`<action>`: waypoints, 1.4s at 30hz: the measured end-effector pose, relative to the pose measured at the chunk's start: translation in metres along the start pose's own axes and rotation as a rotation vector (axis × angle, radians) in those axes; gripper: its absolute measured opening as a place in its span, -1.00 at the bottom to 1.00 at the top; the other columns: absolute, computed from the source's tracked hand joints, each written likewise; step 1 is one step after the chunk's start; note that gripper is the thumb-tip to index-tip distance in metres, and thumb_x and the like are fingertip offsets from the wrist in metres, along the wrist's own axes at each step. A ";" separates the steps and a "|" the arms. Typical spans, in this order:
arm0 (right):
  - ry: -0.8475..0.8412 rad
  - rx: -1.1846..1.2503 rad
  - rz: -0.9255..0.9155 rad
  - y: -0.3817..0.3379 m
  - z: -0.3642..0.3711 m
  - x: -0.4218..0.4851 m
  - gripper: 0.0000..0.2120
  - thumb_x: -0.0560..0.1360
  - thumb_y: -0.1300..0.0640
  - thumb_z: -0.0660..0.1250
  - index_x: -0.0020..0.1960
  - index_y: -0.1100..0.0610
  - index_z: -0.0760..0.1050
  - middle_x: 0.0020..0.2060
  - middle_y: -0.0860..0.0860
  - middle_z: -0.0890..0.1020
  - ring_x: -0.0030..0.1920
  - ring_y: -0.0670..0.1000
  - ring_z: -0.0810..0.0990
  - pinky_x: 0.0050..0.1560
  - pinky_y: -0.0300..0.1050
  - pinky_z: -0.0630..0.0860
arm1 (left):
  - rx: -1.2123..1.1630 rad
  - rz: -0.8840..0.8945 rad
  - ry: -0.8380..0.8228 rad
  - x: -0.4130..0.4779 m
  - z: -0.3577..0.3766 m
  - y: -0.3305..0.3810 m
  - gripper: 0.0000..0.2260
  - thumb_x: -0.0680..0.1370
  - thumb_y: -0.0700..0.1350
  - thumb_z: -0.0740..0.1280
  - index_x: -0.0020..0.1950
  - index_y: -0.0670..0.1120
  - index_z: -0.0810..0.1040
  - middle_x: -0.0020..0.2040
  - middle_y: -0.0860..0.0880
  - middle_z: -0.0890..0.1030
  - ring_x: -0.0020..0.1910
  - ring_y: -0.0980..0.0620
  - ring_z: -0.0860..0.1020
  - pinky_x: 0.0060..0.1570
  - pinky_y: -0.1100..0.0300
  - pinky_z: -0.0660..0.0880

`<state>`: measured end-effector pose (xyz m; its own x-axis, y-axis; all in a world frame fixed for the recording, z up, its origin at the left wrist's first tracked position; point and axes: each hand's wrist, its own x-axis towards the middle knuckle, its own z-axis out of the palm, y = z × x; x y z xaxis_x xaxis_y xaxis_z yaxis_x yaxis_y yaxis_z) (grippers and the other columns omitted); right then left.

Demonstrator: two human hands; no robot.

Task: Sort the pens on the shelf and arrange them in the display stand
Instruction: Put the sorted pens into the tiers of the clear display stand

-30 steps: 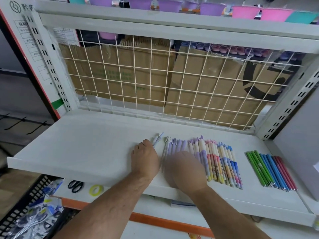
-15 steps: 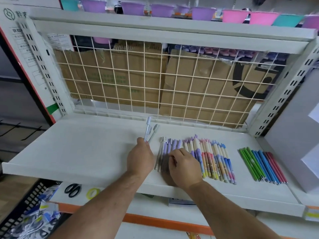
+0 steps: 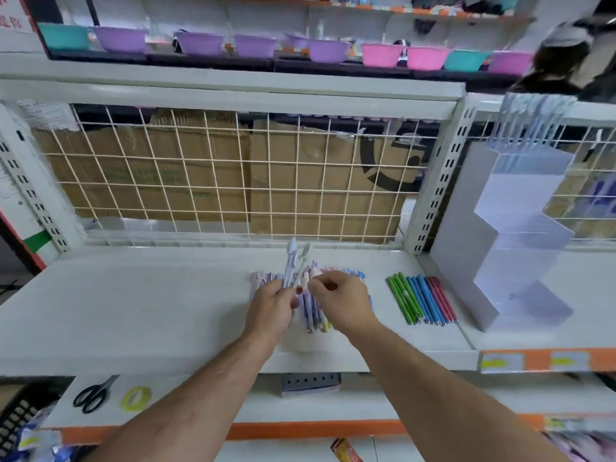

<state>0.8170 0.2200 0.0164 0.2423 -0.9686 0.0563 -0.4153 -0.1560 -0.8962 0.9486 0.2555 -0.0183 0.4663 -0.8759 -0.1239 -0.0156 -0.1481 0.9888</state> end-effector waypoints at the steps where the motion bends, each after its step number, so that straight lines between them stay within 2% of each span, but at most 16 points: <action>1: 0.002 0.048 0.012 0.000 -0.010 -0.001 -0.89 0.53 0.12 0.40 -0.14 0.09 0.66 -0.29 -0.05 0.66 -0.35 -0.11 0.55 -0.34 -0.30 0.48 | 0.009 0.020 -0.027 -0.004 0.010 0.001 -0.85 0.49 -0.09 0.31 -0.24 -0.02 0.63 -0.42 0.05 0.53 -0.45 0.02 0.40 -0.39 0.19 0.27; 4: 0.008 0.154 0.039 0.006 -0.040 -0.004 -0.92 0.48 0.13 0.46 -0.13 0.14 0.66 -0.30 -0.05 0.67 -0.39 -0.13 0.53 -0.33 -0.25 0.47 | 0.047 0.067 -0.098 -0.019 0.042 0.008 -0.80 0.56 -0.12 0.28 -0.24 0.02 0.60 -0.41 0.01 0.52 -0.41 0.00 0.43 -0.37 0.17 0.31; 6: 0.016 0.154 0.034 0.013 -0.063 -0.007 -0.93 0.48 0.16 0.47 -0.14 0.16 0.63 -0.34 -0.04 0.63 -0.40 -0.12 0.52 -0.33 -0.21 0.47 | 0.047 0.087 -0.143 -0.032 0.065 0.015 -0.82 0.63 -0.15 0.23 -0.12 -0.01 0.57 -0.38 -0.07 0.50 -0.46 0.00 0.40 -0.47 0.20 0.28; 9: 0.018 0.157 0.035 0.024 -0.102 -0.011 -0.89 0.49 0.19 0.46 -0.20 0.16 0.59 -0.33 0.02 0.62 -0.35 -0.04 0.54 -0.25 -0.04 0.55 | 0.023 0.089 -0.173 -0.054 0.104 0.025 -0.83 0.68 -0.18 0.16 0.01 -0.03 0.53 -0.40 -0.10 0.50 -0.50 -0.03 0.39 -0.52 0.24 0.25; 12: 0.005 0.162 0.030 0.032 -0.144 -0.016 -0.84 0.50 0.18 0.46 -0.23 0.17 0.54 -0.34 0.03 0.58 -0.33 -0.02 0.51 -0.35 -0.12 0.49 | 0.000 0.082 -0.178 -0.074 0.145 0.033 -0.77 0.68 -0.13 0.14 -0.06 0.09 0.52 -0.38 -0.10 0.48 -0.48 0.00 0.36 -0.50 0.26 0.19; 15: 0.002 0.176 0.016 0.042 -0.181 -0.019 -0.85 0.47 0.17 0.47 -0.23 0.17 0.55 -0.38 -0.01 0.56 -0.36 -0.04 0.49 -0.37 -0.14 0.45 | -0.026 0.070 -0.184 -0.092 0.180 0.042 -0.82 0.69 -0.07 0.13 -0.01 -0.01 0.50 -0.31 -0.12 0.41 -0.51 0.08 0.31 -0.51 0.24 0.16; 19: 0.018 0.146 -0.030 0.051 -0.221 -0.019 -0.81 0.45 0.15 0.49 -0.30 0.08 0.54 -0.42 -0.08 0.59 -0.37 -0.08 0.53 -0.32 -0.15 0.48 | -0.123 0.055 -0.163 -0.114 0.220 0.058 -0.75 0.66 -0.13 0.11 -0.20 -0.07 0.40 -0.36 -0.10 0.35 -0.52 0.09 0.25 -0.45 0.23 0.09; 22: -0.001 0.175 -0.036 0.055 -0.244 -0.012 -0.83 0.47 0.18 0.47 -0.27 0.14 0.54 -0.39 -0.03 0.60 -0.35 -0.07 0.57 -0.29 -0.20 0.51 | -0.140 0.077 -0.158 -0.120 0.241 0.068 -0.78 0.62 -0.22 0.09 -0.21 -0.11 0.37 -0.36 -0.13 0.34 -0.49 0.05 0.22 -0.43 0.21 0.07; 26: 0.001 0.191 -0.038 0.054 -0.264 0.007 -0.84 0.47 0.17 0.45 -0.19 0.24 0.55 -0.34 0.06 0.60 -0.35 -0.04 0.55 -0.30 -0.17 0.49 | -0.085 0.117 -0.162 -0.110 0.258 0.081 -0.75 0.62 -0.26 0.10 -0.22 -0.11 0.43 -0.37 -0.10 0.40 -0.45 0.04 0.30 -0.47 0.21 0.18; 30: 0.046 0.201 -0.042 0.041 -0.282 0.029 -0.86 0.49 0.22 0.44 -0.19 0.28 0.55 -0.37 0.08 0.60 -0.47 -0.13 0.53 -0.45 -0.32 0.41 | -0.090 0.171 -0.234 -0.088 0.272 0.101 -0.76 0.63 -0.28 0.12 -0.13 -0.14 0.53 -0.36 -0.10 0.52 -0.43 0.04 0.43 -0.47 0.25 0.32; 32: 0.083 0.183 -0.057 0.034 -0.291 0.043 -0.85 0.50 0.22 0.43 -0.22 0.23 0.55 -0.40 0.05 0.60 -0.50 -0.15 0.51 -0.49 -0.34 0.38 | -0.118 0.190 -0.274 -0.073 0.279 0.112 -0.78 0.64 -0.27 0.13 -0.07 -0.17 0.55 -0.32 -0.14 0.54 -0.39 -0.01 0.48 -0.44 0.20 0.39; 34: 0.119 0.139 -0.087 0.027 -0.301 0.057 -0.84 0.51 0.20 0.43 -0.23 0.19 0.55 -0.41 0.04 0.61 -0.45 -0.10 0.53 -0.46 -0.27 0.42 | -0.135 0.220 -0.308 -0.056 0.288 0.121 -0.79 0.65 -0.25 0.14 -0.03 -0.17 0.56 -0.29 -0.16 0.57 -0.37 -0.06 0.50 -0.40 0.14 0.42; 37: 0.164 0.138 -0.116 0.024 -0.314 0.076 -0.83 0.51 0.22 0.42 -0.24 0.18 0.52 -0.41 0.05 0.60 -0.40 -0.02 0.56 -0.43 -0.18 0.47 | -0.136 0.265 -0.347 -0.037 0.300 0.131 -0.79 0.66 -0.27 0.14 -0.03 -0.15 0.55 -0.29 -0.14 0.59 -0.38 -0.06 0.53 -0.38 0.14 0.43; 42: 0.179 0.084 -0.134 0.015 -0.334 0.101 -0.85 0.49 0.20 0.44 -0.24 0.15 0.54 -0.34 0.06 0.63 -0.34 -0.02 0.60 -0.32 -0.15 0.51 | -0.203 0.265 -0.399 -0.019 0.320 0.150 -0.81 0.66 -0.28 0.15 0.01 -0.15 0.55 -0.21 -0.17 0.64 -0.27 -0.12 0.63 -0.24 0.06 0.54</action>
<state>0.5420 0.0550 0.1553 0.1279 -0.9603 0.2480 -0.3134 -0.2764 -0.9085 0.6543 0.1027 0.1062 0.0953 -0.9841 0.1502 0.1029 0.1598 0.9818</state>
